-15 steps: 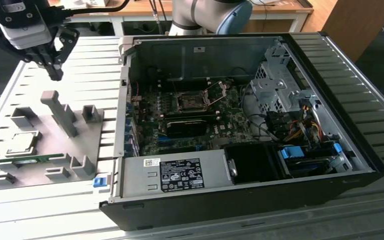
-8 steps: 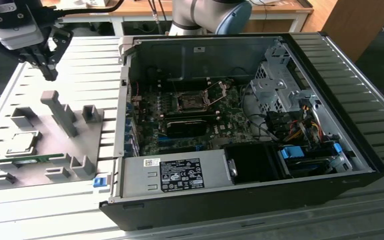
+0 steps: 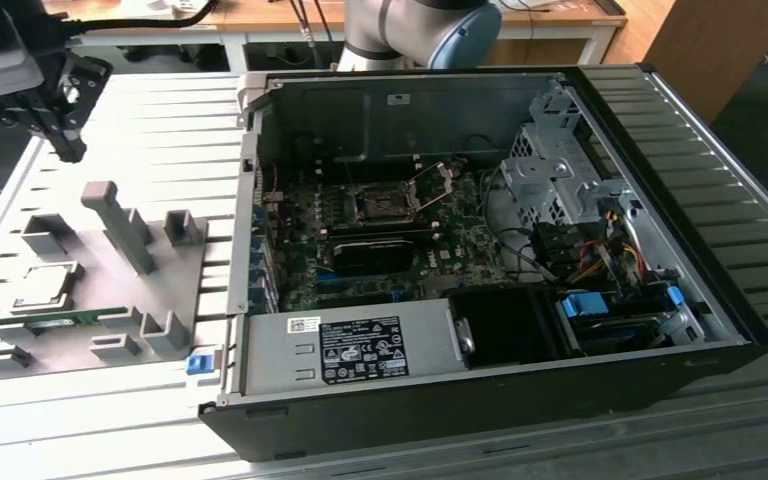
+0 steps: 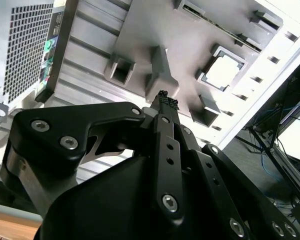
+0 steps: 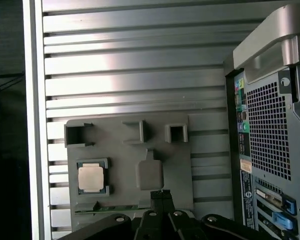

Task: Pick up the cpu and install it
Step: 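Reach for the cpu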

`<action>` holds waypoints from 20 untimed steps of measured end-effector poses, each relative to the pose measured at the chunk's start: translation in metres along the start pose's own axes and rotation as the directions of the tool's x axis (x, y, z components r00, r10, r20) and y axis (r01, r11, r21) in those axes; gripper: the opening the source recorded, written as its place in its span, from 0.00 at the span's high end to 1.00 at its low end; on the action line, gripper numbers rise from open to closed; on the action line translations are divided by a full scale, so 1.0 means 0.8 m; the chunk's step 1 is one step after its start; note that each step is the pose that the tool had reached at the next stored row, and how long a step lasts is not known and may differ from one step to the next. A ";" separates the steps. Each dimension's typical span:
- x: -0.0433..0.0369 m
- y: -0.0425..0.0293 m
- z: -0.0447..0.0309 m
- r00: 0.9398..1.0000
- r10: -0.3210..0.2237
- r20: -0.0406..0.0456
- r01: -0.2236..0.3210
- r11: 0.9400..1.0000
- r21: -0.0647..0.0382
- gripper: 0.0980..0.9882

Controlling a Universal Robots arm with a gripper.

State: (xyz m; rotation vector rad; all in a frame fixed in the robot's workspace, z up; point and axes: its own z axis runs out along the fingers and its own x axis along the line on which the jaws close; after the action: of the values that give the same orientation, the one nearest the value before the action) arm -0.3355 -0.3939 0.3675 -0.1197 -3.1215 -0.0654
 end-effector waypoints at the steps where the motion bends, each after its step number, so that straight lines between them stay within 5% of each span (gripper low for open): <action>1: 0.006 -0.0003 0.0005 1.000 0.000 0.000 0.000 1.000 0.000 0.99; 14: 0.079 -0.0059 0.0074 1.000 0.000 -0.001 0.000 1.000 0.000 0.99; 20: 0.103 -0.0078 0.0114 1.000 0.000 -0.002 0.000 1.000 0.000 0.99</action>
State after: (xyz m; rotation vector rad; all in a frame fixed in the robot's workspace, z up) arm -0.4183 -0.3935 0.3597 -0.1197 -3.1193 -0.0654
